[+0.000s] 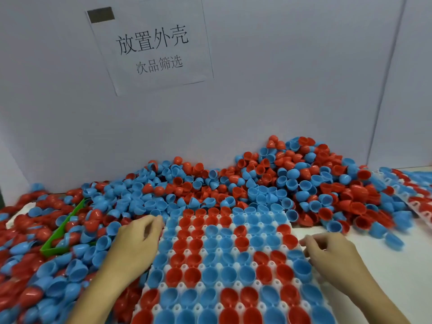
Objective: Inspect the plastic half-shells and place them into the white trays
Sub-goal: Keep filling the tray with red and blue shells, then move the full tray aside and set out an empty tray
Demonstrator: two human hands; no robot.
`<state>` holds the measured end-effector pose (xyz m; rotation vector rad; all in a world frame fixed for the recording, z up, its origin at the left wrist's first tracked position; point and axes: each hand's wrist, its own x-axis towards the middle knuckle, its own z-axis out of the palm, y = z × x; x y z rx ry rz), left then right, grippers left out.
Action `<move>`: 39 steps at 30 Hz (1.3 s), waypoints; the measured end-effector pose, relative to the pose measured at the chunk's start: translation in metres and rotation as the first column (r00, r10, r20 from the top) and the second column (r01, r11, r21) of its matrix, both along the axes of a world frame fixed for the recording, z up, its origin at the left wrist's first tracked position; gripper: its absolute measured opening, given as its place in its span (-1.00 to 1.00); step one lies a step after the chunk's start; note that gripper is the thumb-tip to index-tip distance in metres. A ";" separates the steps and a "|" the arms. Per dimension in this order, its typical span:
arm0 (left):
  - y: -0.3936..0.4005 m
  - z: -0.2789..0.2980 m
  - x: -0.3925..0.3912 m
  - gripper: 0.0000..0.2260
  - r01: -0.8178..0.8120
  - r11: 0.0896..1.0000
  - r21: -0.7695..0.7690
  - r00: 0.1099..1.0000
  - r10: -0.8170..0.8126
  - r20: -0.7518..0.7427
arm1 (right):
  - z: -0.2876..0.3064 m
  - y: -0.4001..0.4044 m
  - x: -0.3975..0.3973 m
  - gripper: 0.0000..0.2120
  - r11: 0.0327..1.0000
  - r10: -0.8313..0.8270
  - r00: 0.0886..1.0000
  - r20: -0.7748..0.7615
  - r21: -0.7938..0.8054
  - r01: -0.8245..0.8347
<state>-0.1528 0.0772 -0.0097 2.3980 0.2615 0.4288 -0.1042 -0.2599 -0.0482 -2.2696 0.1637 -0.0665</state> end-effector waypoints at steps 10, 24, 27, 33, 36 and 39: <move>0.013 -0.046 -0.034 -0.44 0.008 0.998 -0.059 0.999 -0.005 0.054 | 0.004 -0.004 -0.006 -0.62 1.000 0.017 0.998 -0.055 -0.021 -0.018; 0.015 -0.045 -0.038 -0.32 -0.114 0.991 0.066 0.993 0.111 0.047 | 0.000 -0.018 0.001 -0.82 0.977 0.006 0.969 -0.246 0.209 0.047; 0.015 -0.047 -0.036 -0.31 -0.127 0.989 0.071 0.992 0.126 0.014 | -0.002 -0.018 0.003 -0.82 0.965 0.002 0.959 -0.284 0.251 0.072; 0.010 -0.047 -0.036 -0.40 -0.117 0.992 0.044 0.992 0.118 -0.034 | -0.002 -0.021 0.003 -0.74 0.930 0.020 0.960 -0.278 0.358 0.084; 0.011 -0.046 -0.035 -0.43 -0.128 0.992 0.020 0.990 0.129 -0.056 | 0.000 -0.021 0.003 -0.73 0.926 0.046 0.954 -0.296 0.371 0.070; 0.010 -0.044 -0.037 -0.38 -0.144 0.989 -0.015 0.987 0.143 -0.076 | 0.000 -0.023 0.003 -0.81 0.920 0.060 0.954 -0.292 0.388 0.061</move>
